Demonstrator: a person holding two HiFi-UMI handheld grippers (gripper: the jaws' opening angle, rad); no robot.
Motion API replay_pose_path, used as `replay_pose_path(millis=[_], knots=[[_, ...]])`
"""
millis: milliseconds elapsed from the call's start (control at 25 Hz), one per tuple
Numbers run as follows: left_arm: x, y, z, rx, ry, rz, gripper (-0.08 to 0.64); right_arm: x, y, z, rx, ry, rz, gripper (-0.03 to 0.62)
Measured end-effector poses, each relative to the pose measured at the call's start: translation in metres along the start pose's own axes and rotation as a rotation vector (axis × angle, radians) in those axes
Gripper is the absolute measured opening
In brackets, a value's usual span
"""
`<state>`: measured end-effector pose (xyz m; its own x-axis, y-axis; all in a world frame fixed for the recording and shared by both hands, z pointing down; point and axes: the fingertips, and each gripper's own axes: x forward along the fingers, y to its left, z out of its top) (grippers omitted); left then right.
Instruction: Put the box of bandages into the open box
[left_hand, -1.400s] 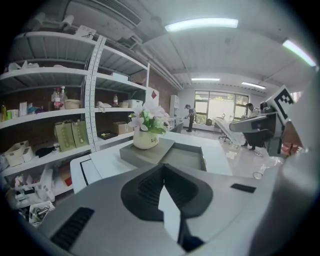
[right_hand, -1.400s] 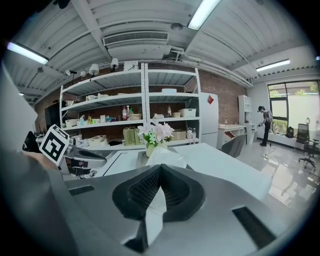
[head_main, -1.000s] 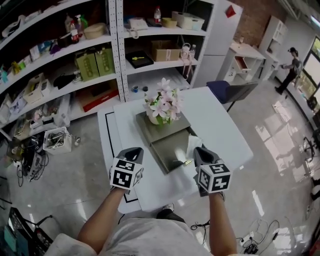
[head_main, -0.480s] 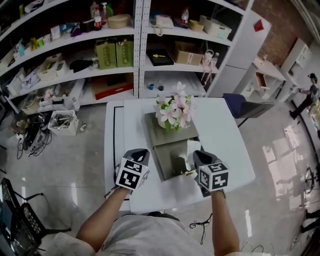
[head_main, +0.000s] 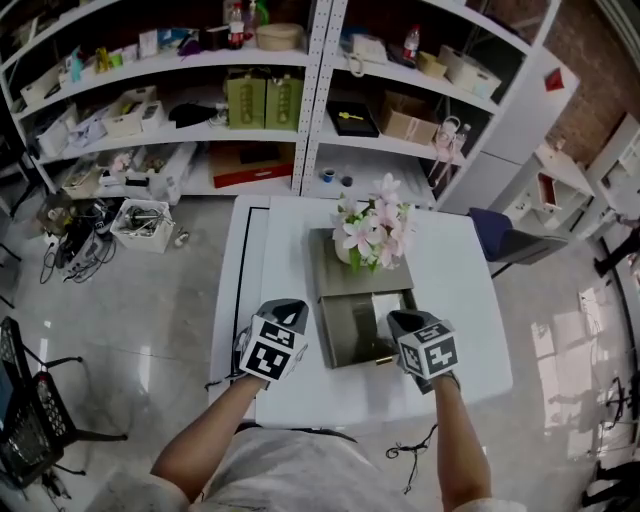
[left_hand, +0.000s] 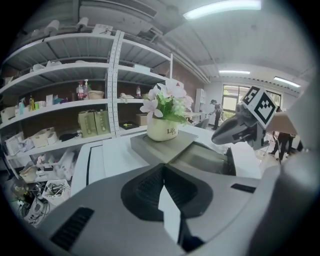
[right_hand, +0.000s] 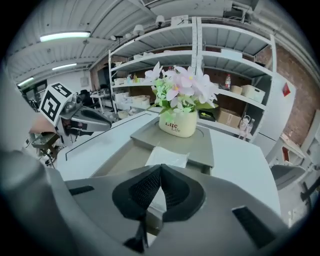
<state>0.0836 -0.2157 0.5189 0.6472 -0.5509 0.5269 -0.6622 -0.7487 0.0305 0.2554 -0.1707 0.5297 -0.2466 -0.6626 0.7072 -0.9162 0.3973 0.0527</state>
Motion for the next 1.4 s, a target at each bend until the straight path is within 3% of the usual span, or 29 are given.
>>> replay_pose_path(millis=[360,720,1400], knots=[[0.003,0.004,-0.002,-0.007,-0.007,0.034,0.005,0.029,0.002,-0.011,-0.118,0.139,0.101,0.006],[0.002,0.005,-0.007,-0.021,-0.005,0.062,0.005,0.046,0.003,-0.020,-0.171,0.200,0.149,0.006],[0.007,0.007,-0.008,-0.037,0.009,0.062,0.005,0.051,-0.002,-0.025,-0.126,0.198,0.152,0.034]])
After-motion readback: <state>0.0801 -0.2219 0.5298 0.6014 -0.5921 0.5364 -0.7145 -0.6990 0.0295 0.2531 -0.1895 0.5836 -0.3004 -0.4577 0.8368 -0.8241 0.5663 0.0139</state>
